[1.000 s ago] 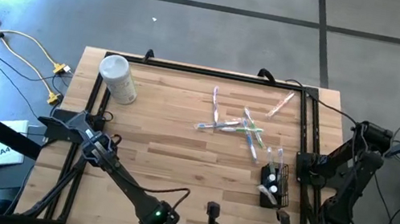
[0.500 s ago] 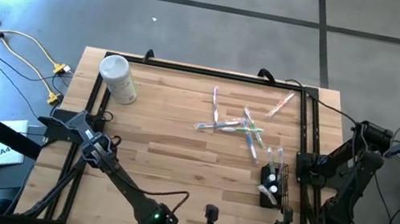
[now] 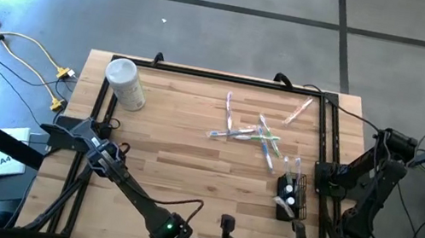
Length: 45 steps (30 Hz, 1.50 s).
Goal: Pick & Place toothbrushing station
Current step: Put the bottom orange toothbrush into the black mesh organizer
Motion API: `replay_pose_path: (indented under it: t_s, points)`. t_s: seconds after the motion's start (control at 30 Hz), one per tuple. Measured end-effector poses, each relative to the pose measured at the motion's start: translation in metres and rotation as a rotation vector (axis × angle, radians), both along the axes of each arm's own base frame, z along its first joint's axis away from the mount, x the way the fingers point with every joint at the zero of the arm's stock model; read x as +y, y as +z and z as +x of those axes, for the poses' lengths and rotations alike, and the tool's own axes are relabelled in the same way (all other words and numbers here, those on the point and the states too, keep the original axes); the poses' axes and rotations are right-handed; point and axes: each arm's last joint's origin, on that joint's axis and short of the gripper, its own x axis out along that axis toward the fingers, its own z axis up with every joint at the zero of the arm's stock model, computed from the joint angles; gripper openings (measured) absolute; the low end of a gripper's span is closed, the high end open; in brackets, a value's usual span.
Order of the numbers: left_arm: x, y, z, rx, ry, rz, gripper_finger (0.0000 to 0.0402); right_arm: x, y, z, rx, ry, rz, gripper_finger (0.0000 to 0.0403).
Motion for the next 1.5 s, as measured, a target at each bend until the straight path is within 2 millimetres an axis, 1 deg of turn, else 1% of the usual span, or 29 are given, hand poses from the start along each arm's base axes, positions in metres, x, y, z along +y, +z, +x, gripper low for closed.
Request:
replay_pose_path:
  t_s: [0.17,0.23,0.3,0.37,0.43,0.57,0.73,0.87,0.97,1.07,1.17,1.23,1.33,1.5]
  points:
    - [0.004,-0.001,0.002,0.007,0.007,-0.010,0.0022,-0.002,0.002,0.004,-0.008,-0.016,0.020,0.0092]
    - [0.004,-0.002,0.002,0.012,0.009,-0.016,0.0022,-0.002,0.002,0.004,-0.007,-0.016,0.017,0.0085]
    - [0.003,-0.002,0.002,0.013,0.007,-0.014,0.0021,-0.001,0.001,0.003,-0.005,-0.012,0.011,0.0069]
    - [0.003,-0.002,0.002,0.014,0.005,-0.014,0.0026,-0.001,0.001,0.001,-0.006,-0.016,-0.001,0.0041]
    - [0.003,-0.003,0.002,0.019,0.004,-0.010,0.0041,0.000,0.000,-0.001,-0.010,-0.015,-0.033,0.0017]
    - [0.003,-0.003,0.002,0.022,-0.003,-0.011,0.0077,0.001,0.000,-0.005,-0.009,-0.018,-0.035,0.0018]
    - [0.003,-0.003,0.002,0.027,-0.023,-0.015,0.0107,0.004,-0.004,-0.013,0.022,-0.009,-0.017,0.0015]
    - [0.003,-0.003,0.002,0.027,-0.021,-0.015,0.0139,-0.001,-0.003,-0.024,0.085,0.015,0.049,0.0015]
    - [0.003,-0.004,0.002,0.038,-0.021,-0.008,0.0164,-0.014,0.003,-0.033,0.153,0.012,0.123,0.0015]
    - [0.003,-0.006,0.002,0.048,-0.020,-0.004,0.0185,-0.033,0.011,-0.042,0.236,0.005,0.222,0.0015]
    - [0.003,-0.006,0.001,0.056,-0.020,0.001,0.0196,-0.054,0.023,-0.050,0.355,0.010,0.341,0.0015]
    - [0.003,-0.007,0.001,0.064,-0.020,0.006,0.0198,-0.069,0.029,-0.055,0.445,-0.005,0.384,0.0015]
    - [0.003,-0.008,0.001,0.067,-0.020,0.008,0.0198,-0.092,0.040,-0.062,0.589,-0.073,0.445,0.0015]
    - [0.004,-0.010,0.001,0.087,-0.016,0.000,0.0198,-0.120,0.049,-0.069,0.709,-0.261,0.422,0.0015]
